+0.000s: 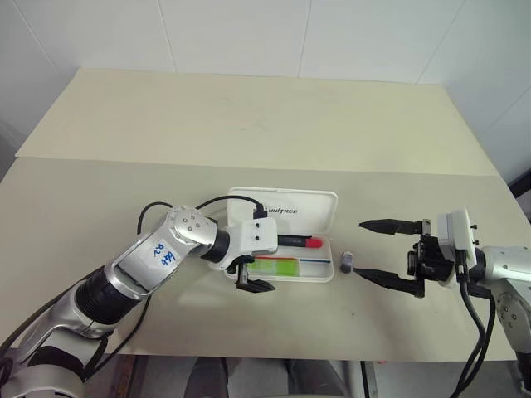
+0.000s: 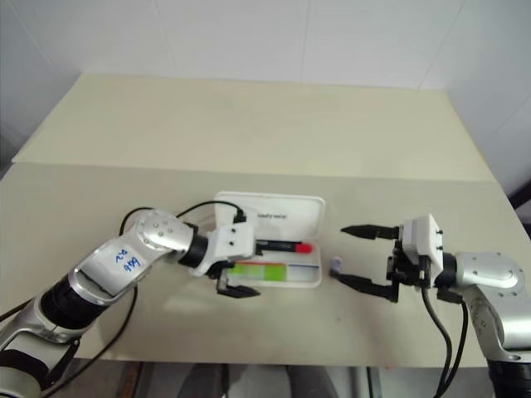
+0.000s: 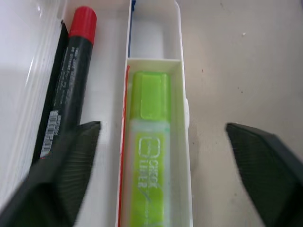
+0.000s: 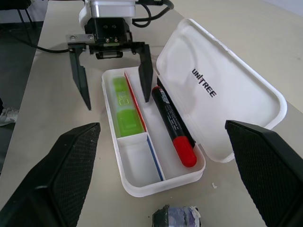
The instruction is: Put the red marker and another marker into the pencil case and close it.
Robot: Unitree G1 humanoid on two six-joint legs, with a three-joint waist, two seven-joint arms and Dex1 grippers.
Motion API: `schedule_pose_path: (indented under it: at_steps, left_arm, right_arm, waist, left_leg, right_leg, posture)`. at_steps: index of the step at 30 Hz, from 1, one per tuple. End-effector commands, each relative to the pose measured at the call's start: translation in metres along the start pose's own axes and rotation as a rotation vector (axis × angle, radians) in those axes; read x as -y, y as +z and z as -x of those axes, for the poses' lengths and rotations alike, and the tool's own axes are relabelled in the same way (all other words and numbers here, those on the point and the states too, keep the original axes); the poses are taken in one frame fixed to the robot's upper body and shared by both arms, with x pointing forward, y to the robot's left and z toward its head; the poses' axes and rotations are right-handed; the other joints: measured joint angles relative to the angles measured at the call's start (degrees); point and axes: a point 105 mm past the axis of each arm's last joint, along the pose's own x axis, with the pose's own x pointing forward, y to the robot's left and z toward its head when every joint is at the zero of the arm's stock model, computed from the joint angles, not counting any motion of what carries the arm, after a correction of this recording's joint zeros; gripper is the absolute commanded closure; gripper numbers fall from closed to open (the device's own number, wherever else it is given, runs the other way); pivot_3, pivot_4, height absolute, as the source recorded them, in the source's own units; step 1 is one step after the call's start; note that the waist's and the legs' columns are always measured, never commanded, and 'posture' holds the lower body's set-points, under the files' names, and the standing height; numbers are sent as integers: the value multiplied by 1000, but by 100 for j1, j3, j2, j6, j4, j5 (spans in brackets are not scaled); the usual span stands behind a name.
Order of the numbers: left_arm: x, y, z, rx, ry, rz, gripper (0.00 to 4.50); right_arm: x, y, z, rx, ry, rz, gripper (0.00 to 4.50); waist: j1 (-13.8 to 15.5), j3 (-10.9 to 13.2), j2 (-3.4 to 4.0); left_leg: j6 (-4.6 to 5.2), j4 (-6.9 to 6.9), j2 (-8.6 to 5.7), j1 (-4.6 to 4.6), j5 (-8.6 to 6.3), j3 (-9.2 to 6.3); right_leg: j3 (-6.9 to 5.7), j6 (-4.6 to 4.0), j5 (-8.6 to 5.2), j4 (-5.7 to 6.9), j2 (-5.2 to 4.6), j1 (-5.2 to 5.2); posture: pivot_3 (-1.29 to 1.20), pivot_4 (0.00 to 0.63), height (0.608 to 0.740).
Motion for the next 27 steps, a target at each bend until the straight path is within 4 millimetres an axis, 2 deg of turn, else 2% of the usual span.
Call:
schedule_pose_path:
  at_steps: [1,4,9,15,19,27]
  left_arm:
    - [-7,11,9,88,42,-2,9]
    - [-6,16,21,178,20,9,9]
    - [-3,9,43,236,-13,12,9]
    - [-12,1,61,264,53,-1,9]
    - [-16,-4,66,254,87,11,9]
    - [-17,-10,73,255,119,33,9]
  right_arm:
    - [3,-6,4,-37,-24,-9,0]
    - [5,-24,8,-90,-61,-60,0]
    - [13,-48,6,-166,-115,-84,0]
    - [29,-66,0,-220,-197,-74,0]
    - [35,-72,-5,-228,-226,-69,0]
    - [27,-78,-9,-240,-204,-93,0]
  waist:
    - [0,0,0]
    - [-4,0,1]
    - [-22,-1,4]
    - [-20,-1,5]
    - [-19,-1,6]
    - [-14,-1,7]
  left_leg:
    - [0,0,0,0,0,0]
    - [0,-1,1,1,0,0]
    - [0,-1,0,7,0,4]
    - [0,4,0,7,1,5]
    - [0,-1,1,6,1,5]
    - [1,-2,2,7,0,3]
  right_leg:
    - [0,0,0,0,0,0]
    - [-1,0,0,0,0,0]
    - [1,-2,-1,4,-1,0]
    - [1,-2,0,4,-2,1]
    - [1,-2,0,2,-2,0]
    - [-1,-2,0,4,-1,1]
  posture:
    - [0,150,740]
    - [0,150,740]
    - [0,150,740]
    - [0,150,740]
    - [0,150,740]
    - [0,150,740]
